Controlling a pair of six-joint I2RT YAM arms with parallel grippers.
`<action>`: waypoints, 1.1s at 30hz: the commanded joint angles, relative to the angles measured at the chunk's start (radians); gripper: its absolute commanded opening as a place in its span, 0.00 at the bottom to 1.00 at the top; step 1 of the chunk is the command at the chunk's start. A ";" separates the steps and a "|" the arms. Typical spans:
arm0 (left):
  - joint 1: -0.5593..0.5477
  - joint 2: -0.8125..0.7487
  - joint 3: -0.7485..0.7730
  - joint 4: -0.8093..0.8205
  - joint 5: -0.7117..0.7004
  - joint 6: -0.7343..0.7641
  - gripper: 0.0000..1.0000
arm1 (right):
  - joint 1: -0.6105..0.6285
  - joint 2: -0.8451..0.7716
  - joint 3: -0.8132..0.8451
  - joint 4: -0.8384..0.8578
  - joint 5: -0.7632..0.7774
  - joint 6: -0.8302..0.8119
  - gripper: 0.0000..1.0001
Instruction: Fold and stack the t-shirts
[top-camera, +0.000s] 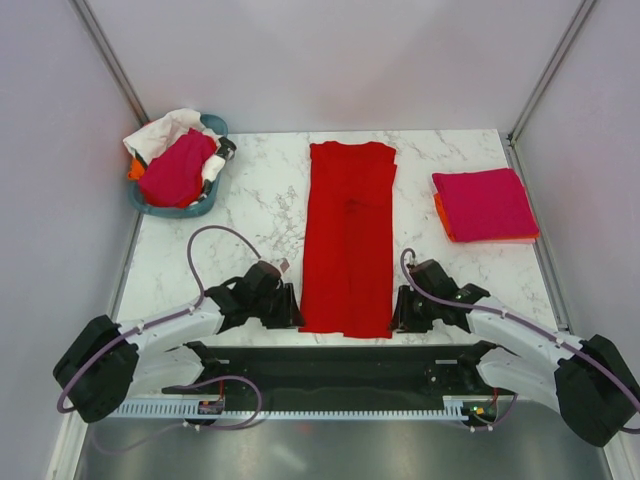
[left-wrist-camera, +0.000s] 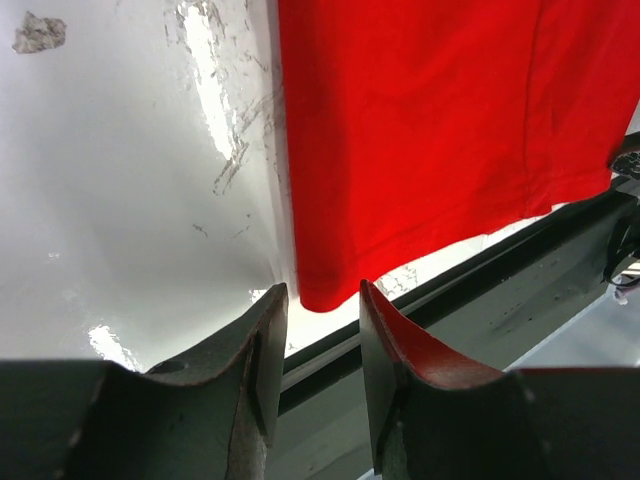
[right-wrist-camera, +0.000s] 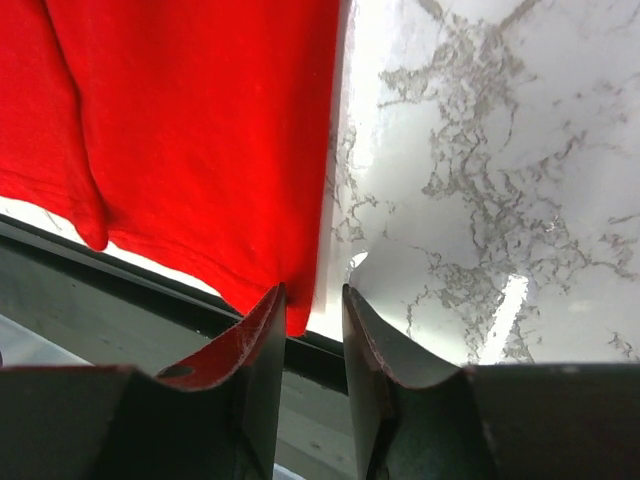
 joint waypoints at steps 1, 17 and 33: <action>-0.003 0.010 -0.003 0.030 0.027 -0.021 0.42 | 0.007 0.002 -0.013 0.000 -0.026 -0.001 0.36; -0.003 0.069 -0.036 0.103 0.023 -0.037 0.31 | 0.008 0.001 -0.030 -0.003 -0.045 -0.013 0.00; 0.003 -0.077 0.001 0.039 0.046 -0.070 0.02 | 0.008 -0.127 0.088 -0.107 0.061 -0.012 0.00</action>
